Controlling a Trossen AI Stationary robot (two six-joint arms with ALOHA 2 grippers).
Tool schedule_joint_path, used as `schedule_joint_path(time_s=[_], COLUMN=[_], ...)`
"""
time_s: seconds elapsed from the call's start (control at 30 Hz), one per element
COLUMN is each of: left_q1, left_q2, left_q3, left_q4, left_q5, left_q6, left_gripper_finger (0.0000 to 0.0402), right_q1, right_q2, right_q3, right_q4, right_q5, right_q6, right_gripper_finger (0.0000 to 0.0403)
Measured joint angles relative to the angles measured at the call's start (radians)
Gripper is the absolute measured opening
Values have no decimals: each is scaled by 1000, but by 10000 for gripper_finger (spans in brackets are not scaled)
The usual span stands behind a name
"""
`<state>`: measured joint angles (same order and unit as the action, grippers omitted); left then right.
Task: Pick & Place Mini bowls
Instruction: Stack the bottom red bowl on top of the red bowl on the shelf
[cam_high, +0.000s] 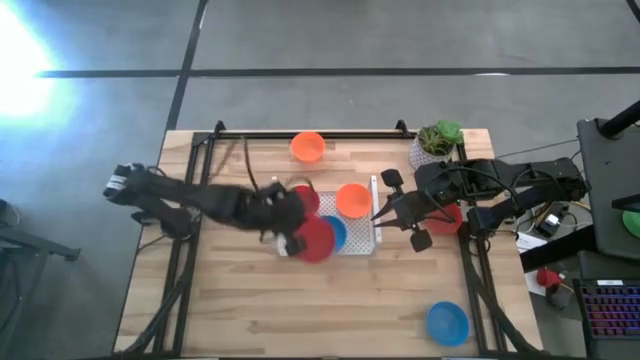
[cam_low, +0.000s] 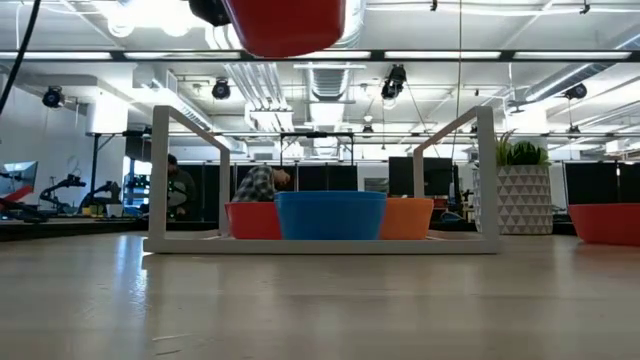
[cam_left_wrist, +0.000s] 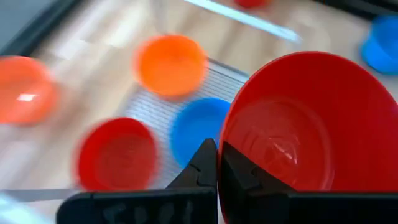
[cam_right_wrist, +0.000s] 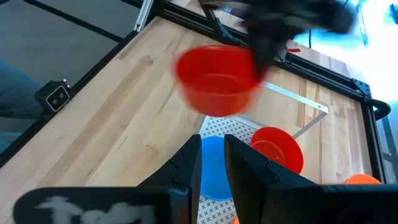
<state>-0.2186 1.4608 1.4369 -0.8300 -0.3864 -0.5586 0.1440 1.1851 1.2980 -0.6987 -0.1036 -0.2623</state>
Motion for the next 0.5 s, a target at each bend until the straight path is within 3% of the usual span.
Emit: schedule_joint_path(time_s=[0.23, 0.5], left_q1=[233, 460], left_q2=[-66, -24], left_q3=[0, -2], left_q4=[-38, -46], left_q5=[22, 251], left_q6=[129, 359], left_gripper_finger=[0, 0], right_q1=[0, 0], right_q2=[0, 0], right_q3=[0, 0], right_q4=[1, 2], right_q5=[0, 0], right_q6=[0, 14], right_gripper_finger=[66, 66])
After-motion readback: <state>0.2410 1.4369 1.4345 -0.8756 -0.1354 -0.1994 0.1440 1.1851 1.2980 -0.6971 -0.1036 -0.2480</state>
